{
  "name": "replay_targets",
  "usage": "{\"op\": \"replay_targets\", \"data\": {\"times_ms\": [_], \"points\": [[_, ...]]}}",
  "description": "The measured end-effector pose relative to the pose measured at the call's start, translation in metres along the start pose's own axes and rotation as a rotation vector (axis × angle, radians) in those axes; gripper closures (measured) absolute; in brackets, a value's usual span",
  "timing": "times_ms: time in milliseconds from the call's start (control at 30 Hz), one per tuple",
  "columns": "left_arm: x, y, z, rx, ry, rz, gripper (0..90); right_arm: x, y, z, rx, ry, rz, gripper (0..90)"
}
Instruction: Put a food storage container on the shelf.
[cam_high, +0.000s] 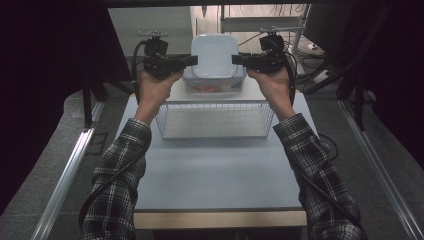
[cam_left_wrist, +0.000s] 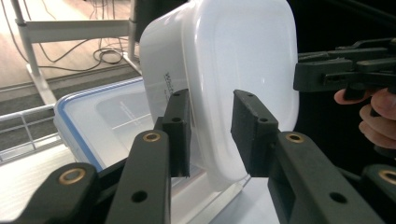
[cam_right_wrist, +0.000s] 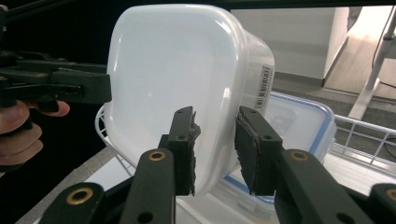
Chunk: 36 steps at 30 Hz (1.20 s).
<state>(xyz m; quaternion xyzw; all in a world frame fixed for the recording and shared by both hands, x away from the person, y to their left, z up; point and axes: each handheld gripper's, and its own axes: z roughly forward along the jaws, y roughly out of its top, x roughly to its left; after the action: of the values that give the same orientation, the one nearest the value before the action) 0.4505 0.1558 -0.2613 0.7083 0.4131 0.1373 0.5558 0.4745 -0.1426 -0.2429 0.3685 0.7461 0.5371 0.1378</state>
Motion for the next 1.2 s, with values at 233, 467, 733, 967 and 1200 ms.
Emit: {"op": "replay_targets", "data": {"times_ms": [233,467,733,967,1200], "points": [[0.003,0.001,0.004,0.019,0.018,-0.008,61.6,-0.004,0.003,0.010,0.018,-0.009,0.016,59.9],[0.008,0.007,0.008,0.000,0.074,0.004,50.1,-0.007,0.006,0.016,0.022,-0.019,0.023,55.3],[0.009,0.014,0.015,-0.012,0.135,0.025,48.3,-0.009,0.010,0.020,0.005,-0.025,0.048,53.8],[0.009,0.016,0.014,-0.004,0.137,0.041,46.5,-0.012,0.011,0.021,-0.006,-0.048,0.021,45.6],[0.007,0.016,0.003,-0.028,0.114,0.063,39.8,-0.013,0.011,0.016,-0.011,-0.057,-0.014,34.4]]}}
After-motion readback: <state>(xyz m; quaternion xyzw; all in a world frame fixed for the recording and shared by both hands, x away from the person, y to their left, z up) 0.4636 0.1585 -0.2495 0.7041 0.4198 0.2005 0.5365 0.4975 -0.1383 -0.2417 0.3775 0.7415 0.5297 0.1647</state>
